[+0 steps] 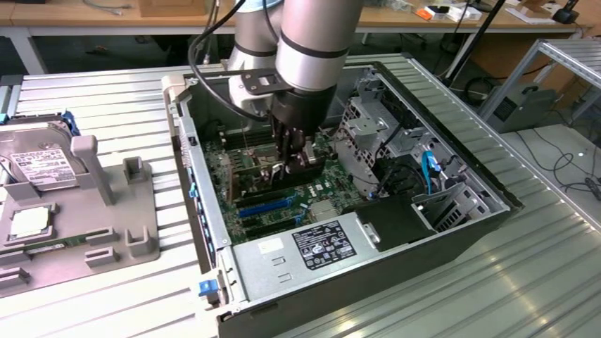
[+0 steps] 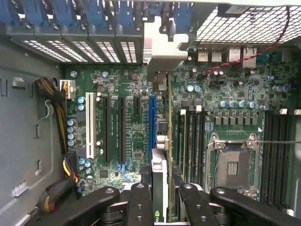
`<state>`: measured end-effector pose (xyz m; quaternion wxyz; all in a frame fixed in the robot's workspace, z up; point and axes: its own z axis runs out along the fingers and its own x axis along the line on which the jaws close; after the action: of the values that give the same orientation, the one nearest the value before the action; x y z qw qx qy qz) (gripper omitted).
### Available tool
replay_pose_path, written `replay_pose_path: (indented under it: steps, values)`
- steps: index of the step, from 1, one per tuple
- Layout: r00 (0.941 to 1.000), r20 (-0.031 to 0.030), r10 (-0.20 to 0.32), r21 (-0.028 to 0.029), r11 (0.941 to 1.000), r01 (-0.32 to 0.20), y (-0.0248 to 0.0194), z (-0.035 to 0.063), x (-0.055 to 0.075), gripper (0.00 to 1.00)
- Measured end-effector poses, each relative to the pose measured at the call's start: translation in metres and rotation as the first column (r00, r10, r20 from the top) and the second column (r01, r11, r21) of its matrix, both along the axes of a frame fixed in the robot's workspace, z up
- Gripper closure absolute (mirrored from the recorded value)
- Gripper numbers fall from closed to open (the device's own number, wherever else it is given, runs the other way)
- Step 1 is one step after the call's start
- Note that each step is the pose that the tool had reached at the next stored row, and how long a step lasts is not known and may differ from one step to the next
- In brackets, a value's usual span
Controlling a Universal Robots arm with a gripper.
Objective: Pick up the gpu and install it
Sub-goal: 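Insert the gpu into the slot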
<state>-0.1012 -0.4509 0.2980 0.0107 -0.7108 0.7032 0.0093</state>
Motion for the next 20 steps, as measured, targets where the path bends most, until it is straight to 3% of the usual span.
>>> replay_pose_path:
  steps: [11,12,13,15,20]
  values:
    - [1.0,0.0,0.0,-0.0001,1.0,0.0,-0.0012,-0.0075,-0.013,0.73]
    - [1.0,-0.0002,0.0,-0.0047,1.0,0.0,-0.0018,-0.0085,-0.014,0.73]
    - [1.0,-0.0001,-0.001,-0.0189,0.9998,0.001,-0.0019,-0.009,-0.014,0.73]
    - [1.0,-0.0002,-0.001,-0.03,0.9996,0.001,-0.0018,-0.0098,-0.014,0.73]
    - [0.9997,-0.0001,-0.024,-0.0301,0.9993,0.024,-0.0012,-0.0117,-0.015,0.73]
